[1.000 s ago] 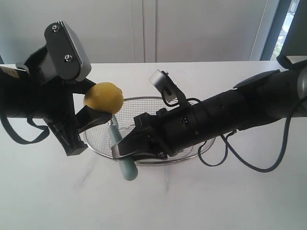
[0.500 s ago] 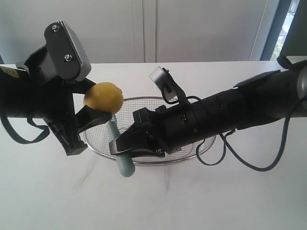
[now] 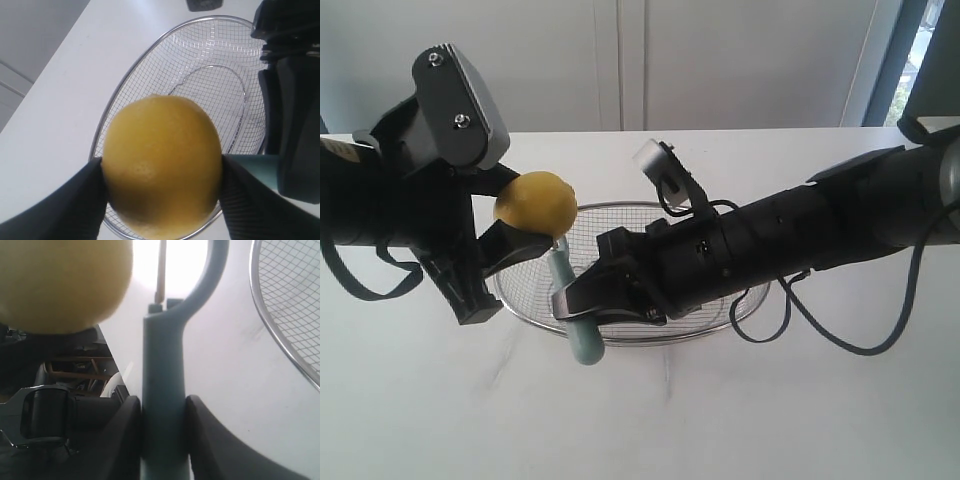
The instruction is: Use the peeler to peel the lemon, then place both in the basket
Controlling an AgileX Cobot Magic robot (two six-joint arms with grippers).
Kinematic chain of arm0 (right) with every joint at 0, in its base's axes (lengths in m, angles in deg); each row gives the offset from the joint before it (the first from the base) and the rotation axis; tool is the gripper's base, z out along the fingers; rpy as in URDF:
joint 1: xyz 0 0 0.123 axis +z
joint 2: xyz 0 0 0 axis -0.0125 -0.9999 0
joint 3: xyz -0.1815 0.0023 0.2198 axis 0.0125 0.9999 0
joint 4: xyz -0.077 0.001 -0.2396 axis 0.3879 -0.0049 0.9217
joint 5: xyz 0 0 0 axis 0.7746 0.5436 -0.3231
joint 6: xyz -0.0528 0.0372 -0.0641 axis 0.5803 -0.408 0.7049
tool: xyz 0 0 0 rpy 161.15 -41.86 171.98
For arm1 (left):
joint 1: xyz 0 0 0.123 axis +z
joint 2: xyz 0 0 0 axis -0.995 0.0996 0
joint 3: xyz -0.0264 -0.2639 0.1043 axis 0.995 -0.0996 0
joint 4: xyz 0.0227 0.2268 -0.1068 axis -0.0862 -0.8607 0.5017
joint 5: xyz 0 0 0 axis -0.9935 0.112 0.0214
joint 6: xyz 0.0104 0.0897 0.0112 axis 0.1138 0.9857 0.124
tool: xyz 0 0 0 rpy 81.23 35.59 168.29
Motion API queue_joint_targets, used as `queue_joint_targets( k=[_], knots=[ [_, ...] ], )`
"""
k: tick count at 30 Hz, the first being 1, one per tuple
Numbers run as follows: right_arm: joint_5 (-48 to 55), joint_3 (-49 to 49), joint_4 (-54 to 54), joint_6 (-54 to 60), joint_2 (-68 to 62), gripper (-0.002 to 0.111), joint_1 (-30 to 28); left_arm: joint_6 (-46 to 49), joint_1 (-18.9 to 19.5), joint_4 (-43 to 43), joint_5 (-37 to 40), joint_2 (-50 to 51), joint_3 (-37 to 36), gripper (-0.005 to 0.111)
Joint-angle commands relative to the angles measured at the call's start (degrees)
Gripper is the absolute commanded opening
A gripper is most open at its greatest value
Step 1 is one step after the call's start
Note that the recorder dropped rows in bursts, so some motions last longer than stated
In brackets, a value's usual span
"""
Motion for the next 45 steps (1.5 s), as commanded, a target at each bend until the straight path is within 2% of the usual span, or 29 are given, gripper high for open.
queue_joint_targets(
  k=[1,22,31,45],
  knots=[
    [-0.1,0.2,-0.2,0.8,0.2,0.0,0.0,-0.3,0.1,0.6,0.2,-0.8,0.1,0.0],
    [0.2,0.2,-0.2,0.7,0.3,0.0,0.0,-0.2,0.1,0.6,0.2,-0.8,0.1,0.0],
    [2.4,0.2,-0.2,0.7,1.4,0.0,-2.8,-0.2,0.1,0.6,0.4,-0.8,0.1,0.0],
    [3.5,0.2,0.1,0.7,2.3,0.0,-4.0,-0.2,0.1,0.6,0.7,-0.8,0.1,0.0]
  ],
)
